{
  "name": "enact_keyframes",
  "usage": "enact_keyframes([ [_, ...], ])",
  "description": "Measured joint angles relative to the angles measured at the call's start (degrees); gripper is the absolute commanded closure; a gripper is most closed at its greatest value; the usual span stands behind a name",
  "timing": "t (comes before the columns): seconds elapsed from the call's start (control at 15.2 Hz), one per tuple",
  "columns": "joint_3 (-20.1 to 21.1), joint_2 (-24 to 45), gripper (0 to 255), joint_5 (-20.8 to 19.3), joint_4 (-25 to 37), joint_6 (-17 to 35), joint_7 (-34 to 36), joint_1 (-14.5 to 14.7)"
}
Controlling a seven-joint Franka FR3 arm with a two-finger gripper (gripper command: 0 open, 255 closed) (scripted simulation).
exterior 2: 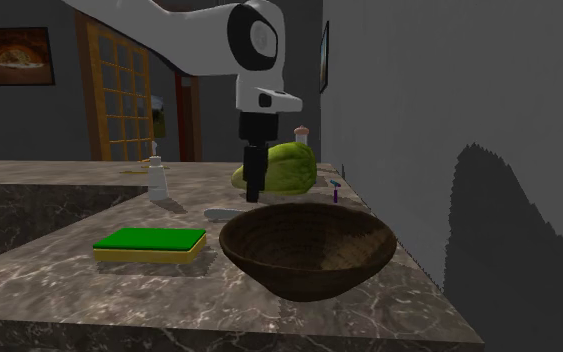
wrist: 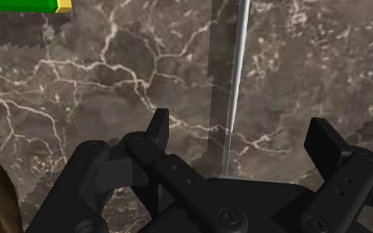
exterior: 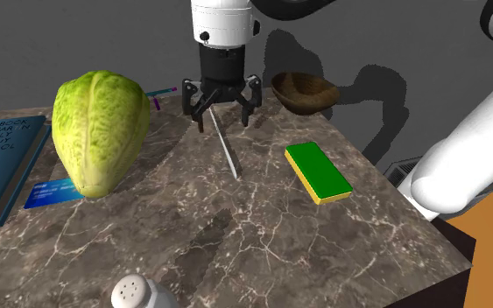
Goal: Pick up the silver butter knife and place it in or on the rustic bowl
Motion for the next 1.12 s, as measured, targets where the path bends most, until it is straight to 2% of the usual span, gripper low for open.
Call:
enact_keyframes([
  [0.26, 0.2, 0.0, 0, 0.1, -3.0, 3.0, 0.2, 0.2],
  [0.73, 0.2, 0.0, 0, 0.1, -3.5, 3.5, 0.1, 0.2],
  [0.79, 0.2, 0.0, 255, 0.1, -3.5, 3.5, 0.1, 0.2],
  [1.12, 0.2, 0.0, 255, 0.1, -3.5, 3.5, 0.1, 0.2],
])
